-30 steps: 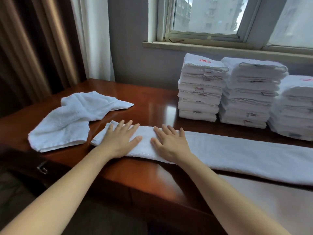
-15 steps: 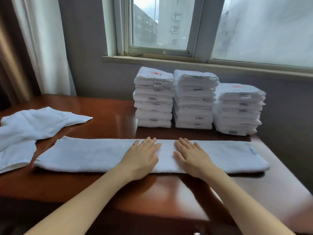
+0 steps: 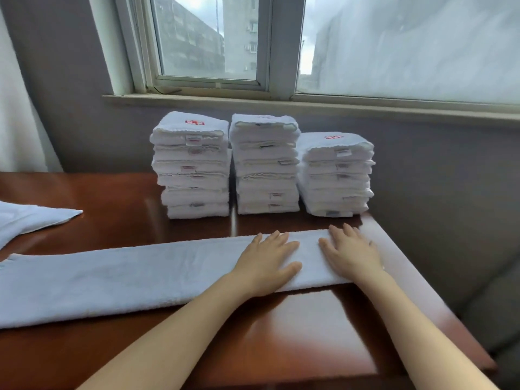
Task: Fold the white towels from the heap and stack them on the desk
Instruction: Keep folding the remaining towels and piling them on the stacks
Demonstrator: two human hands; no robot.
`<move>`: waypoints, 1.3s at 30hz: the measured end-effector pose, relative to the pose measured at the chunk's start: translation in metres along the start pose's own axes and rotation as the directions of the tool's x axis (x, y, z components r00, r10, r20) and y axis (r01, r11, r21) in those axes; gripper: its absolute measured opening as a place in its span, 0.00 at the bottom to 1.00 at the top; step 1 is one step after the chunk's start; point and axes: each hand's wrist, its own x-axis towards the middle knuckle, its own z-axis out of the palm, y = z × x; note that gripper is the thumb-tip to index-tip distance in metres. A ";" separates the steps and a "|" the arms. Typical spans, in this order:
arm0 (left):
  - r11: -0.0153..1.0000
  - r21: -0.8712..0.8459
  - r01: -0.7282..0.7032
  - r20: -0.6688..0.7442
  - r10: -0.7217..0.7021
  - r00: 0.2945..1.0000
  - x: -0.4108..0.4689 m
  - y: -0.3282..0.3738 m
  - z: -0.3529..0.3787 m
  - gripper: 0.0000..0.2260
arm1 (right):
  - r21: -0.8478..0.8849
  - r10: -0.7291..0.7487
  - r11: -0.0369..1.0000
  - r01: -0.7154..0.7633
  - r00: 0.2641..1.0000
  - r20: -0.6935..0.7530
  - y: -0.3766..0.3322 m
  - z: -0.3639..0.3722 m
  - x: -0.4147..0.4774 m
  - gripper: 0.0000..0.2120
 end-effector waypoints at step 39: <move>0.385 -0.866 0.318 0.056 -0.558 0.828 -0.093 -0.093 -0.082 0.10 | 0.695 -0.345 0.485 0.532 0.846 -0.407 -0.166 -0.029 -0.062 0.19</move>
